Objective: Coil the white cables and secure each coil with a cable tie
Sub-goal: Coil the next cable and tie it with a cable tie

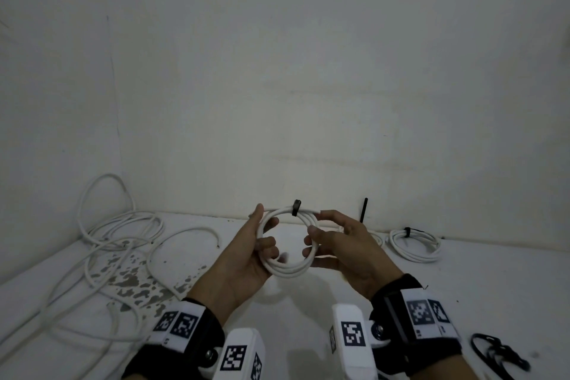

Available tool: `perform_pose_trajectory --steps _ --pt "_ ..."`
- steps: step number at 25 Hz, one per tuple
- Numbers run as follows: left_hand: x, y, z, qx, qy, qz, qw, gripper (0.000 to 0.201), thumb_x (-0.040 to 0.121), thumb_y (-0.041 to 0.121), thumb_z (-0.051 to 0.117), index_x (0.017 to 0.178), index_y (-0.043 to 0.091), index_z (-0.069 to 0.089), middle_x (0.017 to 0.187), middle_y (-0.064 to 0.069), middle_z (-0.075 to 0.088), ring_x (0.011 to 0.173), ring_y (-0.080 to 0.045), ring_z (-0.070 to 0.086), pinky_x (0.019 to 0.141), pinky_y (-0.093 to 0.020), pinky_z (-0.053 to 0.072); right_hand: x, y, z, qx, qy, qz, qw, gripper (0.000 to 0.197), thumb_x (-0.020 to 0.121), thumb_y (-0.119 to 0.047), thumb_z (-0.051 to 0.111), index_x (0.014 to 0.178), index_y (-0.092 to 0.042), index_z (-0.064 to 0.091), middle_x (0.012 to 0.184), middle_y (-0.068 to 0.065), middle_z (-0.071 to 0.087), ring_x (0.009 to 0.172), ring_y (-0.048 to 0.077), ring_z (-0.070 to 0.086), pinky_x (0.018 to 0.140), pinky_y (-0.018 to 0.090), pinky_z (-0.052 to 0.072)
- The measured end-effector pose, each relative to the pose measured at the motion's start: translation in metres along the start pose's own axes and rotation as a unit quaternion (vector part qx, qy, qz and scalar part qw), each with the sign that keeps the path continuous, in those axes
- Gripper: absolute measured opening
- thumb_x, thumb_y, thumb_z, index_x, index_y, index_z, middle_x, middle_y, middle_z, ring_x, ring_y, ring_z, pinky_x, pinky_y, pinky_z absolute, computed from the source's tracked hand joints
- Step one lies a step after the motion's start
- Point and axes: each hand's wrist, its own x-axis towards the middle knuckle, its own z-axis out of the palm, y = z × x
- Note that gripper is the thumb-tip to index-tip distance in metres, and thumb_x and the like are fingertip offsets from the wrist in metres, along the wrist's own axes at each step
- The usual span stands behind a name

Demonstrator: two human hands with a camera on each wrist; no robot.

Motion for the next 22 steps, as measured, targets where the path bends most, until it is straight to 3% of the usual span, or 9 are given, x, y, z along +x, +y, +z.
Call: perform_pose_trajectory --steps 2,5,7,9,11,16,18,20,22 --pt "-0.004 0.003 0.000 -0.042 -0.008 -0.013 0.999 0.048 0.086 0.059 0.060 0.072 0.013 0.056 0.044 0.007 0.021 0.036 -0.009 0.023 0.052 -0.026 0.046 -0.002 -0.001 0.001 0.006 -0.016 0.003 1.000 0.024 0.091 -0.002 0.068 0.114 -0.005 0.062 0.078 0.019 0.067 0.070 0.031 0.068 0.066 0.039 0.059" --pt "-0.005 0.007 -0.002 -0.046 0.003 -0.010 0.999 0.061 0.085 0.069 0.052 0.059 0.014 0.053 0.039 0.007 0.017 0.030 -0.008 0.015 0.035 -0.015 0.019 -0.006 -0.003 0.004 0.016 -0.049 0.016 0.999 0.024 0.089 0.000 0.070 0.110 -0.003 0.060 0.080 0.020 0.067 0.073 0.034 0.068 0.068 0.044 0.060" --pt "-0.002 0.006 -0.002 -0.026 0.043 0.006 0.999 0.055 0.092 0.059 0.049 0.058 0.016 0.047 0.039 0.007 0.016 0.029 -0.008 0.014 0.032 -0.013 0.015 -0.007 -0.003 0.007 0.009 -0.057 0.015 0.998 0.025 0.088 0.000 0.071 0.110 -0.002 0.059 0.079 0.020 0.067 0.074 0.034 0.066 0.071 0.047 0.061" --pt "0.002 0.004 -0.002 -0.007 0.066 0.023 0.998 0.043 0.095 0.042 0.047 0.061 0.017 0.041 0.040 0.007 0.015 0.029 -0.008 0.013 0.031 -0.013 0.014 -0.006 0.000 0.009 0.000 -0.053 0.013 0.999 0.030 0.088 0.000 0.071 0.114 0.002 0.056 0.078 0.020 0.067 0.073 0.034 0.065 0.071 0.049 0.062" --pt "0.005 0.003 -0.003 -0.003 0.066 0.030 0.997 0.039 0.096 0.036 0.046 0.062 0.017 0.042 0.040 0.007 0.015 0.029 -0.008 0.013 0.031 -0.013 0.014 -0.005 0.002 0.009 0.003 -0.045 0.015 0.999 0.031 0.088 -0.001 0.071 0.115 0.003 0.056 0.077 0.020 0.067 0.073 0.033 0.065 0.068 0.045 0.062" --pt "0.009 0.000 -0.005 -0.046 0.028 0.008 0.999 0.041 0.098 0.039 0.045 0.073 0.009 0.057 0.039 0.008 0.019 0.029 -0.006 0.018 0.031 -0.016 0.019 -0.003 0.014 0.005 0.005 -0.018 0.051 0.999 0.029 0.089 -0.009 0.072 0.117 -0.004 0.063 0.085 0.022 0.070 0.074 0.031 0.067 0.070 0.039 0.062" --pt "0.013 -0.004 -0.009 -0.031 0.038 0.000 0.999 0.043 0.100 0.040 0.042 0.076 0.008 0.057 0.039 0.007 0.021 0.030 -0.007 0.021 0.032 -0.018 0.022 -0.005 0.024 0.000 0.003 -0.041 0.095 0.995 0.036 0.085 -0.002 0.074 0.119 -0.008 0.063 0.094 0.024 0.073 0.079 0.033 0.070 0.072 0.038 0.062" --pt "0.021 -0.013 -0.012 -0.006 0.067 -0.007 0.998 0.041 0.100 0.040 0.042 0.075 0.009 0.052 0.043 0.003 0.031 0.034 -0.010 0.030 0.038 -0.020 0.030 -0.006 0.033 -0.006 0.007 -0.036 0.111 0.993 0.043 0.081 0.010 0.073 0.118 -0.010 0.064 0.095 0.025 0.073 0.082 0.033 0.071 0.074 0.039 0.062" --pt "0.033 -0.024 -0.015 0.016 0.090 -0.028 0.995 0.041 0.100 0.045 0.044 0.082 0.009 0.052 0.060 -0.005 0.049 0.052 -0.017 0.046 0.052 -0.027 0.041 -0.001 0.037 -0.013 -0.006 0.010 0.100 0.995 0.040 0.080 0.013 0.073 0.113 -0.007 0.065 0.091 0.024 0.070 0.079 0.031 0.070 0.072 0.038 0.063"
